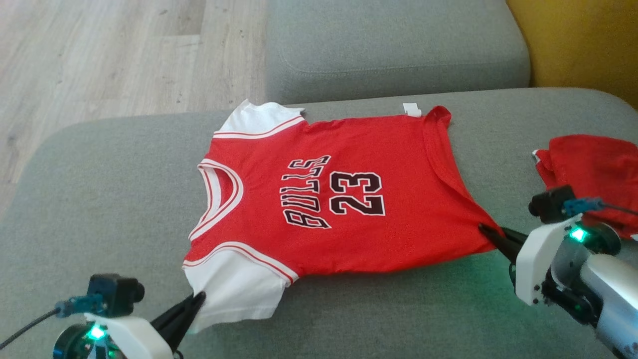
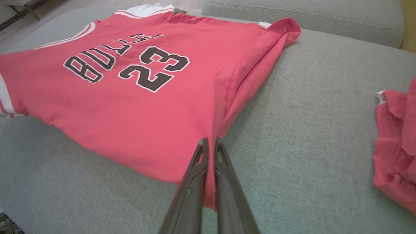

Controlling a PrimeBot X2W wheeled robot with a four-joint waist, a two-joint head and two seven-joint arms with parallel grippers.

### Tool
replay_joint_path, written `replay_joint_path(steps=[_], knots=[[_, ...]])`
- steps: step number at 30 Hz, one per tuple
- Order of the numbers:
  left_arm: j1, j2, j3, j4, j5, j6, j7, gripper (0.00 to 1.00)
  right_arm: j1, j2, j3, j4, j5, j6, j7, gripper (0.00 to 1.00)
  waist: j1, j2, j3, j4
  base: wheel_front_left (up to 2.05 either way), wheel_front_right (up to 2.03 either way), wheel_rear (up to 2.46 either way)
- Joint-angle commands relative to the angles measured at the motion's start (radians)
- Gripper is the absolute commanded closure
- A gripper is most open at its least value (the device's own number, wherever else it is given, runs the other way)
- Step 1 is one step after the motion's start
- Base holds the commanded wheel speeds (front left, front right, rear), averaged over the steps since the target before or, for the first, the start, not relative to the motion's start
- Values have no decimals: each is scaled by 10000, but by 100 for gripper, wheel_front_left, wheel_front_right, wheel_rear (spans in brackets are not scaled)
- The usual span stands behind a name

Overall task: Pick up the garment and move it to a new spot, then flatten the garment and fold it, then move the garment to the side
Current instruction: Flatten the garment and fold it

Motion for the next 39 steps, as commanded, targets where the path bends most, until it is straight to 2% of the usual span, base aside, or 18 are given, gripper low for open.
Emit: replay_joint_path(steps=[1,10,15,21,26,39], knots=[[-635,471,673,-316,92,108,-132,100,-91,-330,-290,-310,-6,-7,39,100,1,-1,70,-38,0,0,0],[-1412,518,754,529,257,-26,83,100,-30,109,-971,-676,-281,-7,918,100,1,-1,558,-228,0,0,0],[-2344,572,621,1237,551,-321,514,100,-303,378,-1448,-734,-342,-7,1428,100,1,-1,1135,-287,0,0,0],[-3634,352,400,2239,841,-722,1035,100,-719,788,-1986,-583,-69,-7,1903,100,1,-1,1597,-322,0,0,0],[-5130,-180,88,3563,975,-1281,1629,100,-1352,1352,-2483,30,187,-7,2451,100,1,-1,1990,-391,0,0,0],[-7355,-982,-411,5461,1430,-1957,2113,100,-2367,1935,-2564,1048,-74,-7,2588,100,1,-1,2480,-581,0,0,0]])
